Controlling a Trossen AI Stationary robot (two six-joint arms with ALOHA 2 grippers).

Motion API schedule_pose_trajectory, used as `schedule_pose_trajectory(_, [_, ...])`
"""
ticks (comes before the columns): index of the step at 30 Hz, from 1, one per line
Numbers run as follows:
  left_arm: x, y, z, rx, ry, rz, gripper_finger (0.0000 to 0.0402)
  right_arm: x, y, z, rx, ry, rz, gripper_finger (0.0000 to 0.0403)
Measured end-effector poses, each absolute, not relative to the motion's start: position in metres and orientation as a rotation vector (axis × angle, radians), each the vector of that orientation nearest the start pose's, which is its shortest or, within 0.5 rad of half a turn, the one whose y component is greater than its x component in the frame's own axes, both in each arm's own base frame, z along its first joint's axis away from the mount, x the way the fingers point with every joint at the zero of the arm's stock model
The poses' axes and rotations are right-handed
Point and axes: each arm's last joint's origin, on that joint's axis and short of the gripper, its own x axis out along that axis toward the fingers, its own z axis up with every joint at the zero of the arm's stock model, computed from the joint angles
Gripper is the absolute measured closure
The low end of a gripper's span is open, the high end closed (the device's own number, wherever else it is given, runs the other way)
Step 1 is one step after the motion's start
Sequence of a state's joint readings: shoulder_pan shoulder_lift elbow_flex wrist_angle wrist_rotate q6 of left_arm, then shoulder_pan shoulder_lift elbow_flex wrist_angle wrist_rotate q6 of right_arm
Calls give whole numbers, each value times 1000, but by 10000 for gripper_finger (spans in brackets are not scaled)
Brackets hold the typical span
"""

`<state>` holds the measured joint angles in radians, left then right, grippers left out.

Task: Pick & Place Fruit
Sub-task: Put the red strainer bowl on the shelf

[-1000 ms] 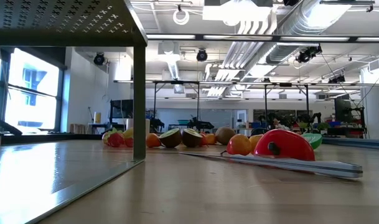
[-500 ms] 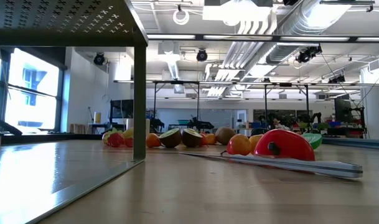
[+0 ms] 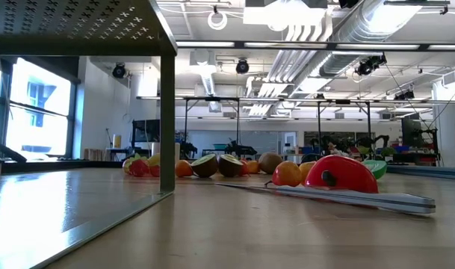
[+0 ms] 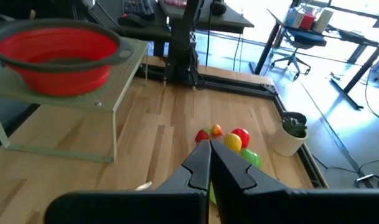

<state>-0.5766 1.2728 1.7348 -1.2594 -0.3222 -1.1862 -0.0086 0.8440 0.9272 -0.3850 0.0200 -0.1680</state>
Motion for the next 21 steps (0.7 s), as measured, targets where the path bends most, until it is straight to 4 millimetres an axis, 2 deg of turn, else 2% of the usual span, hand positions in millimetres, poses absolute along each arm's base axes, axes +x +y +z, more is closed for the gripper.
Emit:
schedule_pose_trajectory(17, [174,-103,450,-753,752,194,402,176,-2,353,-132,298,-13,401])
schedule_pose_trajectory(21, [174,-105,450,-845,823,147,402,177,-2,354,-80,284,-21,401])
